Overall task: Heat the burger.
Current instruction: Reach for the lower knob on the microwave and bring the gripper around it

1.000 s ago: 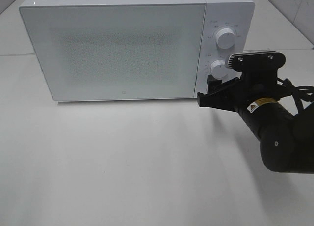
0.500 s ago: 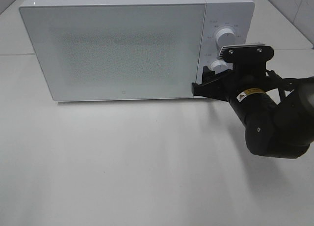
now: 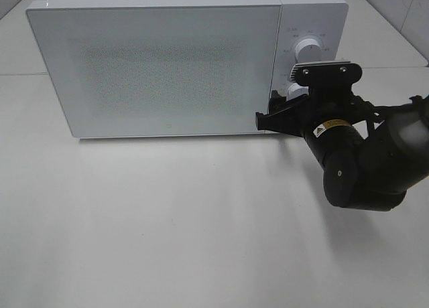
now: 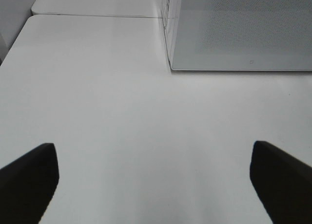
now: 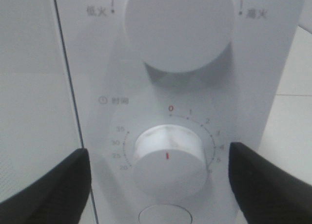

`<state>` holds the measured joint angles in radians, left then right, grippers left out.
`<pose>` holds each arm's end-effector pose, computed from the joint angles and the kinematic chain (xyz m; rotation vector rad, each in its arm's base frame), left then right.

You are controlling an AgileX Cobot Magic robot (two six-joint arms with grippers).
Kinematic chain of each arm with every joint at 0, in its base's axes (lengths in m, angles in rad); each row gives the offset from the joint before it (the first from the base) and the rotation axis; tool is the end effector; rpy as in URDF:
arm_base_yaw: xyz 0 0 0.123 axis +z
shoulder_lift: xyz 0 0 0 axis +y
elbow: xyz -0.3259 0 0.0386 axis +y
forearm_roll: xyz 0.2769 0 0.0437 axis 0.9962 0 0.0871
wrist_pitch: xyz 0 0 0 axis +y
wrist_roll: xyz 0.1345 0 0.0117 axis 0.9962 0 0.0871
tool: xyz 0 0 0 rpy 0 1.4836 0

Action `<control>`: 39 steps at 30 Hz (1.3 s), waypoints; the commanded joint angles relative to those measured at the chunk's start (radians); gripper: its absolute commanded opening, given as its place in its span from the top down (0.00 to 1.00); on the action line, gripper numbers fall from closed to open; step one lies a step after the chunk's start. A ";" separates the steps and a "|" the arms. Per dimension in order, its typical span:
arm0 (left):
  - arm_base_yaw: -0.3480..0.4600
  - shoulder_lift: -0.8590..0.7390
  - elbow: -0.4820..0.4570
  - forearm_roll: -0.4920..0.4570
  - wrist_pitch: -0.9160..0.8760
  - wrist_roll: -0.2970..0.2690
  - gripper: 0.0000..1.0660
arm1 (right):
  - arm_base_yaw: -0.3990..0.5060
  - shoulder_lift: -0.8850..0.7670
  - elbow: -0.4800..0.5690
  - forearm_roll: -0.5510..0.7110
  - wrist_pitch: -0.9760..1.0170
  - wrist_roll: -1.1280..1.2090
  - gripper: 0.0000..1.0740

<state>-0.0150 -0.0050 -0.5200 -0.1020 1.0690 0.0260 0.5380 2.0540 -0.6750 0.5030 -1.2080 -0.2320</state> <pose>0.0122 -0.0122 0.2775 0.0482 2.0248 -0.1147 0.3753 0.1531 0.1145 -0.1390 1.6810 -0.0232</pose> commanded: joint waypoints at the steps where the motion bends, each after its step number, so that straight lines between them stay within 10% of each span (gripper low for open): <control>1: 0.004 -0.005 0.003 0.002 0.003 -0.002 0.05 | -0.005 0.007 -0.011 -0.013 -0.168 -0.001 0.29; 25: 0.004 -0.005 0.003 0.002 0.003 -0.002 0.05 | -0.005 0.007 -0.031 0.003 -0.166 -0.001 0.35; 39: 0.004 -0.005 0.003 0.002 0.003 -0.002 0.05 | -0.005 0.007 -0.031 0.003 -0.169 -0.001 0.83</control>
<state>-0.0150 -0.0050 -0.5200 -0.1020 1.0690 0.0260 0.5360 2.0610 -0.6940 0.5240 -1.2070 -0.2310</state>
